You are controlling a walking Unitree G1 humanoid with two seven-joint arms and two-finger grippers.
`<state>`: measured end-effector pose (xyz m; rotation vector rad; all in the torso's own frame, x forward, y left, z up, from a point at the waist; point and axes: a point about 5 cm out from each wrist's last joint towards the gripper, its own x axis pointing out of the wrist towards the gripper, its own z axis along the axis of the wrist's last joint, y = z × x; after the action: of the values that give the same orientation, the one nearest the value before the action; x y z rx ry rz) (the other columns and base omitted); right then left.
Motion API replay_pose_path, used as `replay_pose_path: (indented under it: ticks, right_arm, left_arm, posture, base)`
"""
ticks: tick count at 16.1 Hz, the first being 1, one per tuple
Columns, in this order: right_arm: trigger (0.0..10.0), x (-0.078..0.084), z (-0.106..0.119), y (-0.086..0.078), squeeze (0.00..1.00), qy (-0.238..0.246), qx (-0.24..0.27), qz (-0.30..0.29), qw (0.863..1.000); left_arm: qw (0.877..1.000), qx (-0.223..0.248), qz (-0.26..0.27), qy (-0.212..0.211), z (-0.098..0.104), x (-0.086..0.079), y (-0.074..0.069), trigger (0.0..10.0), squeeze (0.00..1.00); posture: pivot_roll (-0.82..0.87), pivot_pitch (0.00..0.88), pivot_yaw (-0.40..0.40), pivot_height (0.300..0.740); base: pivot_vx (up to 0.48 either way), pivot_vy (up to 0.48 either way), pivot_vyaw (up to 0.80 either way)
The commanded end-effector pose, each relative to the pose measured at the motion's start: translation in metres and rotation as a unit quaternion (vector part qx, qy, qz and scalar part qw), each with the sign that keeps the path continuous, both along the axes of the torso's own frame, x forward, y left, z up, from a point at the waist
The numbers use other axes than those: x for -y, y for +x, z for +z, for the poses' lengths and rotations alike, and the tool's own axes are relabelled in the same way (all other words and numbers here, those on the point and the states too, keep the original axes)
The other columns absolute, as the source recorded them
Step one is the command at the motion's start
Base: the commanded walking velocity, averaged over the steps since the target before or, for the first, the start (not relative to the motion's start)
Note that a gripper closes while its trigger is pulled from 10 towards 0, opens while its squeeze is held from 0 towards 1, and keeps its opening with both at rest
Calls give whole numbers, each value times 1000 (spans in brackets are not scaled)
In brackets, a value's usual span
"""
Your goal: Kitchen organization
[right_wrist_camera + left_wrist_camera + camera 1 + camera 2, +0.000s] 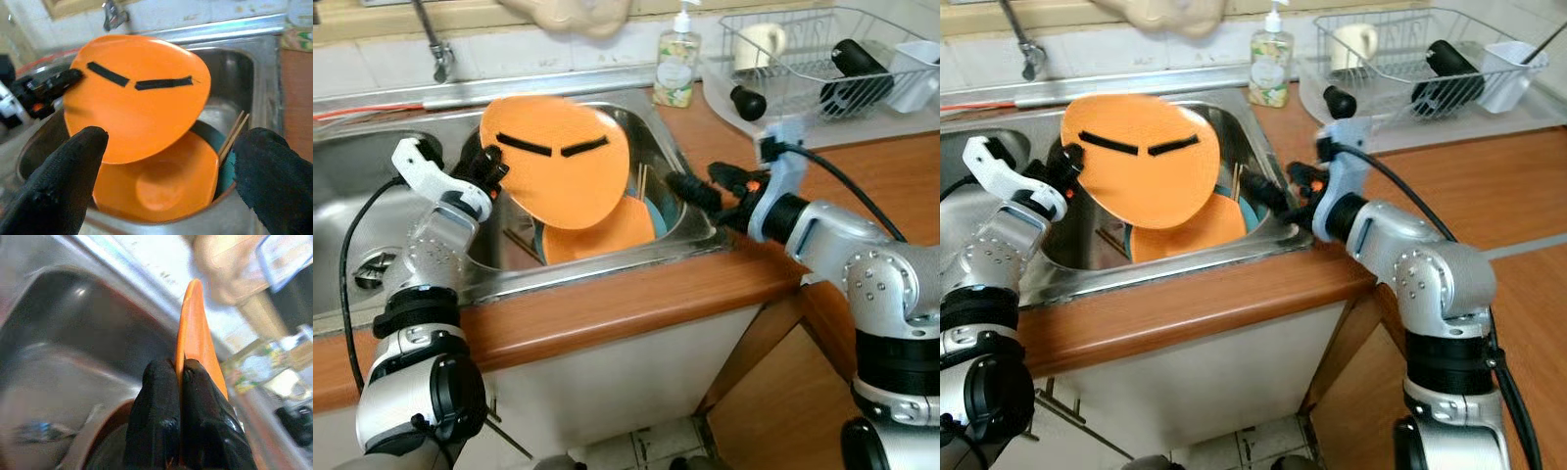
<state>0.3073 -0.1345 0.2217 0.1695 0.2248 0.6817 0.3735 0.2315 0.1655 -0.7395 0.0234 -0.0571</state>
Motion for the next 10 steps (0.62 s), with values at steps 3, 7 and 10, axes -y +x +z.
replay_pose_path:
  ticks: [3,7,10]
  right_arm:
    - [10000,-1,-5,-5,0,-30,-3,12,999]
    - [10000,-1,-9,-5,0,-51,-1,11,999]
    - [10000,0,-11,-5,0,-61,3,6,998]
  left_arm:
    - [999,-34,4,34,-8,11,6,0,0]
    - [997,-65,-4,51,-18,25,9,0,0]
    - [992,-97,-7,82,-24,28,10,10000,0]
  posture:
    - [-132,0,30,740]
    - [-142,0,36,740]
    - [-144,0,41,740]
  base:
    - [0,0,0]
    - [0,0,0]
    - [0,0,0]
